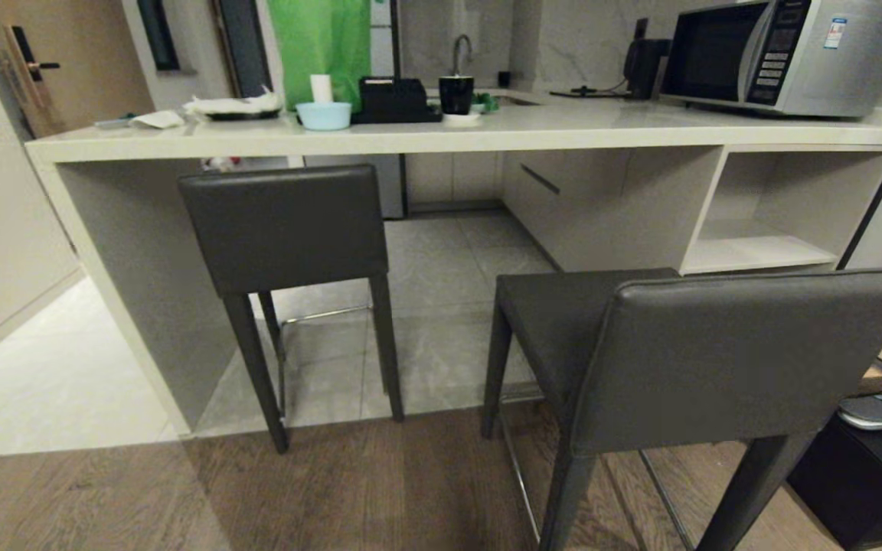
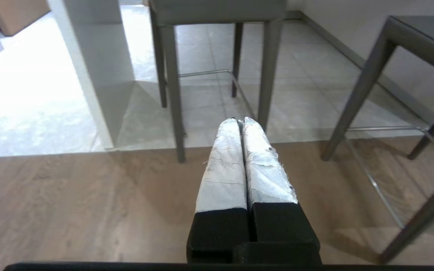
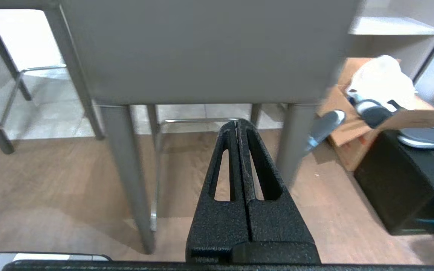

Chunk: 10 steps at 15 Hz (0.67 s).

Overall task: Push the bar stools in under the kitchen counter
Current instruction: Pull the gray chair out from under the dining table

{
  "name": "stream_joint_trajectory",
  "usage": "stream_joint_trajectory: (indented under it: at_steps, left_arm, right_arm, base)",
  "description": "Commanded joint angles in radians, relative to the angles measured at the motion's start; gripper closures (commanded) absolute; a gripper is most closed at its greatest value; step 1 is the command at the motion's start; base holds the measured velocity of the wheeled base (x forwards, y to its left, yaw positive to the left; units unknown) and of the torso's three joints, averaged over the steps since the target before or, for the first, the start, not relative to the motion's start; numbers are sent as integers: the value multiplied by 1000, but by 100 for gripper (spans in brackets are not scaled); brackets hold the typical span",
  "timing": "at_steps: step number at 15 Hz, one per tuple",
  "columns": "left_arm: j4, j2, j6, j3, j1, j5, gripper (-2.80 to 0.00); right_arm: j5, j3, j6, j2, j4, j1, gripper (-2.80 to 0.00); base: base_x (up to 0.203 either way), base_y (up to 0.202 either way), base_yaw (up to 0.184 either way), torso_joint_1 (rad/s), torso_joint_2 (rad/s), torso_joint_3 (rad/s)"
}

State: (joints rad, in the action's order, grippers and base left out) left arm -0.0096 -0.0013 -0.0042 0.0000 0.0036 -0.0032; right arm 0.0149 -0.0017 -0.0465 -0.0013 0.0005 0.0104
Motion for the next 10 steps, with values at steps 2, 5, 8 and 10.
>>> stream_joint_trajectory:
  at_steps: [2,5,8,10]
  left_arm:
    - [-1,0,0,2,0,0,0]
    - [-1,0,0,2,1,0,0]
    - [0,0,0,2,-1,0,0]
    - [-1,0,0,2,1,0,0]
  right_arm:
    - [0,0,-1,1,0,0,0]
    - [0,0,-1,1,1,0,0]
    - [0,0,0,1,1,0,0]
    - [0,0,0,1,1,0,0]
  base:
    - [0,198,-1,-2,4,1]
    - [0,203,0,1,1,2]
    - [0,194,-3,4,2,2]
    - [0,198,-1,3,0,4]
